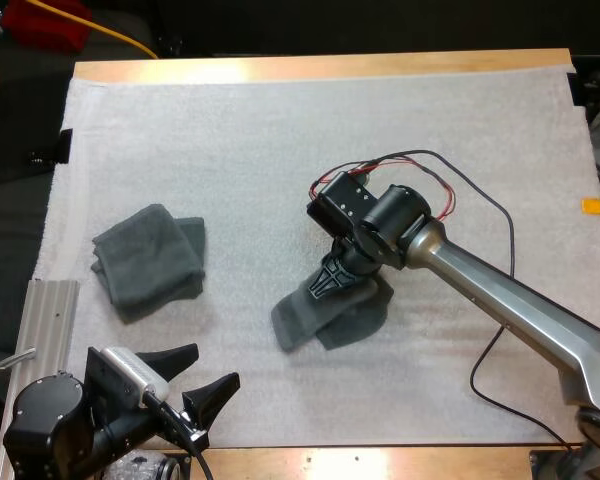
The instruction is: Pick towel from pile, fold and stack
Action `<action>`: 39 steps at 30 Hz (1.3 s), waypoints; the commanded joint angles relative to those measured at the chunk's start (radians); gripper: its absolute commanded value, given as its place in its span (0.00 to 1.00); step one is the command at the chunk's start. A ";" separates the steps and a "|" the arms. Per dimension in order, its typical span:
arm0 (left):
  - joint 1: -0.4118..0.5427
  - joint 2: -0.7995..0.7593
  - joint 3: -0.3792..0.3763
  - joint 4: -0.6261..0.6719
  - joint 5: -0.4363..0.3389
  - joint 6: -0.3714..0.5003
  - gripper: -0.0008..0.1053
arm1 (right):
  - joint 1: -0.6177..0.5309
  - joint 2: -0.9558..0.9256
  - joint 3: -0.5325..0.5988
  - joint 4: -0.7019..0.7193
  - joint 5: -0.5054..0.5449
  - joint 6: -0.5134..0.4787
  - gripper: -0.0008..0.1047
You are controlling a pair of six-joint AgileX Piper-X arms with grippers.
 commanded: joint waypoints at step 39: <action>-0.004 0.000 -0.008 0.124 0.003 0.006 0.66 | 0.330 -0.366 0.003 0.081 0.083 0.181 0.86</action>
